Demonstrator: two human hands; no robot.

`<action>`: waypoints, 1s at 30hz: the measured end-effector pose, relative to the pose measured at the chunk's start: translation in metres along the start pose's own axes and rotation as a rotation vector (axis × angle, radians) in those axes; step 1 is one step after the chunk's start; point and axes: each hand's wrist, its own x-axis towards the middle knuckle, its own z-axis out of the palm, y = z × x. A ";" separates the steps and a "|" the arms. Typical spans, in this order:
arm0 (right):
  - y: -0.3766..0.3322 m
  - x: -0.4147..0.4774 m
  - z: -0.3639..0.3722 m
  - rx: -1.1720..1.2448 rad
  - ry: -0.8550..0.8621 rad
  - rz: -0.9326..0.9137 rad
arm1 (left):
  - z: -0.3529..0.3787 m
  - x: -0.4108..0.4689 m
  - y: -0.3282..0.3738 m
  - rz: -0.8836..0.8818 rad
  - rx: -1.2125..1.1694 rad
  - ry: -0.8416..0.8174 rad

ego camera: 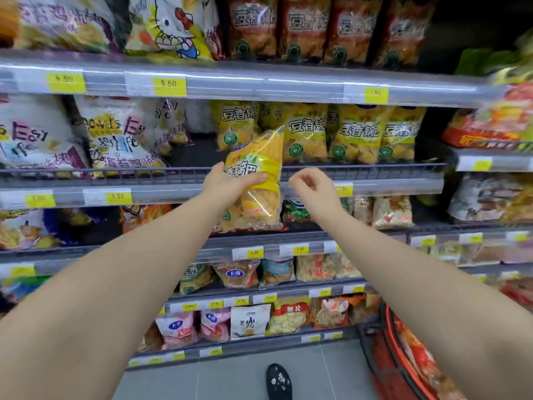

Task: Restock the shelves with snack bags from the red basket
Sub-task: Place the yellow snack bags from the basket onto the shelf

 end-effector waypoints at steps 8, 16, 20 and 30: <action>-0.021 -0.060 -0.010 -0.001 -0.184 0.110 | 0.009 -0.036 0.013 -0.130 -0.185 -0.073; -0.014 -0.072 -0.022 -0.023 -0.255 0.155 | -0.002 -0.047 -0.010 -0.326 -0.340 -0.327; -0.016 -0.063 -0.009 -0.219 -0.353 0.139 | -0.006 -0.050 -0.016 -0.296 -0.228 -0.349; -0.032 -0.011 -0.005 -0.401 -0.134 0.077 | -0.025 -0.016 0.007 -0.088 -0.224 -0.267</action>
